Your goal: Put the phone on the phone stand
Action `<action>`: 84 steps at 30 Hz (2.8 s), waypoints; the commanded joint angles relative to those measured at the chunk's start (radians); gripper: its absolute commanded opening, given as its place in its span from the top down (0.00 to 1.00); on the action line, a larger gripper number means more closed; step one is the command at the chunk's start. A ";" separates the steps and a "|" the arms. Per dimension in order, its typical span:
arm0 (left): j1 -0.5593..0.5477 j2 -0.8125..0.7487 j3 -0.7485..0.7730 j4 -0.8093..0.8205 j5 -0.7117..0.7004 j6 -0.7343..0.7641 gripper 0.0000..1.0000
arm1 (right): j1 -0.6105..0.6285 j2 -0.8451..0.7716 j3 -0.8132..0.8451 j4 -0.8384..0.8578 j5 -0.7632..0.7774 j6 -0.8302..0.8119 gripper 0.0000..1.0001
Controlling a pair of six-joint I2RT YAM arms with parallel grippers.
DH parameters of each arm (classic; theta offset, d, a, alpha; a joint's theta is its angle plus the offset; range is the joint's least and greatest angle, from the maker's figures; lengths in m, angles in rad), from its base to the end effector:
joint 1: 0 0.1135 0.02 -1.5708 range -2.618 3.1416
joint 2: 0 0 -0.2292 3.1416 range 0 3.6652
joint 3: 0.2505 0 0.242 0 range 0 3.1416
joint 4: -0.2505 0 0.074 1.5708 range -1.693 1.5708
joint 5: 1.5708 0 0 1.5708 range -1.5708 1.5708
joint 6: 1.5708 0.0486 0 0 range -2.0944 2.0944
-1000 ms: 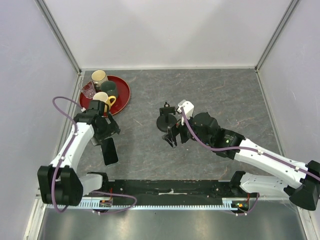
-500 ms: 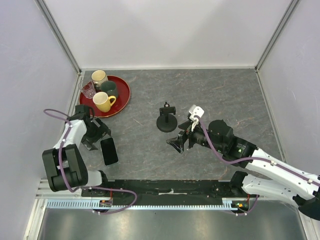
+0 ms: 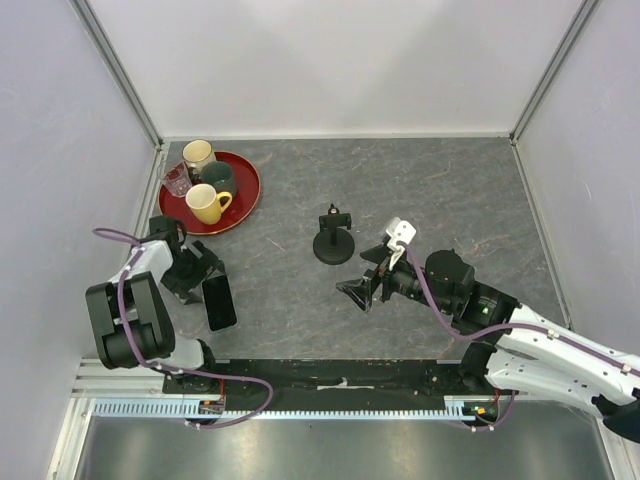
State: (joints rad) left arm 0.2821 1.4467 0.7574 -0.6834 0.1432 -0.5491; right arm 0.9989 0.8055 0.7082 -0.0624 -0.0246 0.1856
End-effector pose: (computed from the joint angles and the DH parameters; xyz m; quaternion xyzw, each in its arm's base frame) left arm 0.2274 0.0587 0.1184 -0.3943 0.9109 -0.0837 0.0883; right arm 0.1188 0.1868 0.2962 -0.3084 0.6960 0.3697 0.5327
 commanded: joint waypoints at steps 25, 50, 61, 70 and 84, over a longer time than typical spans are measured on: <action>-0.377 -0.095 -0.049 -0.044 -0.277 -0.206 0.00 | -0.002 -0.011 -0.029 0.118 0.057 -0.028 0.02; -0.445 -0.058 -0.125 0.001 -0.392 -0.348 0.41 | -0.002 0.026 0.010 0.004 0.178 0.017 0.02; -0.445 -0.244 -0.162 -0.002 -0.326 -0.330 0.98 | -0.005 0.199 0.062 -0.044 0.172 0.112 0.02; -0.445 -0.584 -0.130 0.057 -0.090 -0.373 0.98 | 0.001 0.426 0.145 -0.024 0.052 0.201 0.02; -0.445 -0.816 -0.193 0.131 0.148 -0.529 0.98 | 0.164 0.592 0.110 0.357 0.046 0.290 0.02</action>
State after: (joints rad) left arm -0.1635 0.6933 0.5781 -0.6262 0.1909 -0.9836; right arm 1.1206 1.3697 0.8204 0.0799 0.0147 0.4198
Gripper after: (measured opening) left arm 0.822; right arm 0.984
